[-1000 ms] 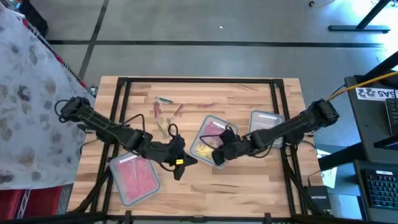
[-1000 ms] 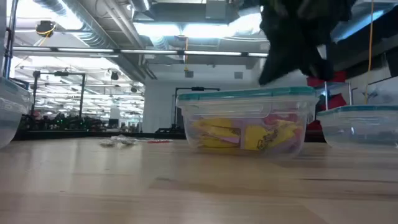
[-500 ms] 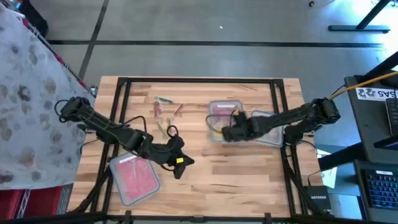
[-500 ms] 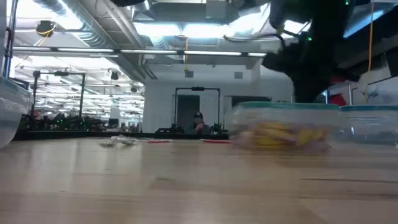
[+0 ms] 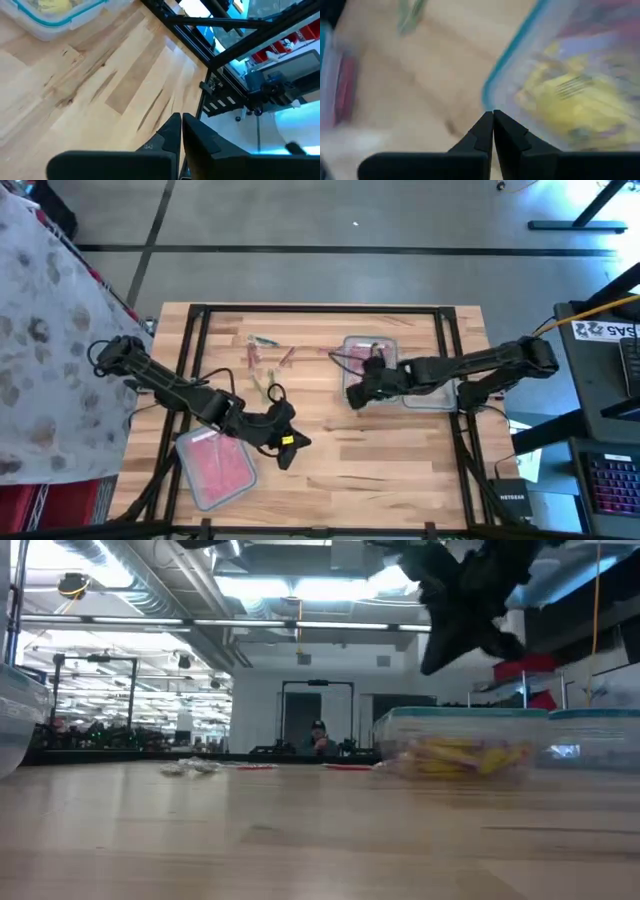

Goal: Sort candy
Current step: Move the rectangular transparent bin, then open the square transparent bin

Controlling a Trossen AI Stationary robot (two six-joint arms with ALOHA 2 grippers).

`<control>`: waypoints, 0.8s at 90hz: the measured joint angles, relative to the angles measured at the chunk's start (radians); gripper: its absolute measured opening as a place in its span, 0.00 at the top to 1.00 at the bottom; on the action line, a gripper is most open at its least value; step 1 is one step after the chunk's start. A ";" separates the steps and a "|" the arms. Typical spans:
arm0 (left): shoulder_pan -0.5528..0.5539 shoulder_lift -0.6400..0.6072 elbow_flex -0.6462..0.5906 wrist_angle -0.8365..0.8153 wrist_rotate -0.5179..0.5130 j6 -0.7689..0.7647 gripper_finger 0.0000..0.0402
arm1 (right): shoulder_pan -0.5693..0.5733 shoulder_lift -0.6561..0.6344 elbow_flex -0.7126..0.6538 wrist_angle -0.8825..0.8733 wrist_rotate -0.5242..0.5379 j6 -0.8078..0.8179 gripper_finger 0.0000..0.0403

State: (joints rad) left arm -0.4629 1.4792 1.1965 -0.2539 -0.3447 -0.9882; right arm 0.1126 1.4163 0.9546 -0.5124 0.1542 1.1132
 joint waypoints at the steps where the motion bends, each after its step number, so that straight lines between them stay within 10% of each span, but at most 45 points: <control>1: 0.000 0.000 0.000 0.000 0.000 0.000 1.00 | 0.003 0.007 0.000 0.010 -0.010 -0.004 1.00; 24: 0.000 0.000 0.000 0.000 0.000 -0.005 1.00 | 0.024 0.135 0.001 0.079 -0.114 -0.022 1.00; 72: 0.013 0.001 0.000 -0.007 -0.026 -0.002 1.00 | -0.124 -0.027 0.001 -0.172 0.334 0.057 1.00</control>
State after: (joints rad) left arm -0.4500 1.4799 1.1965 -0.2608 -0.3702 -0.9905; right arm -0.0109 1.3893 0.9554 -0.6845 0.4878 1.1704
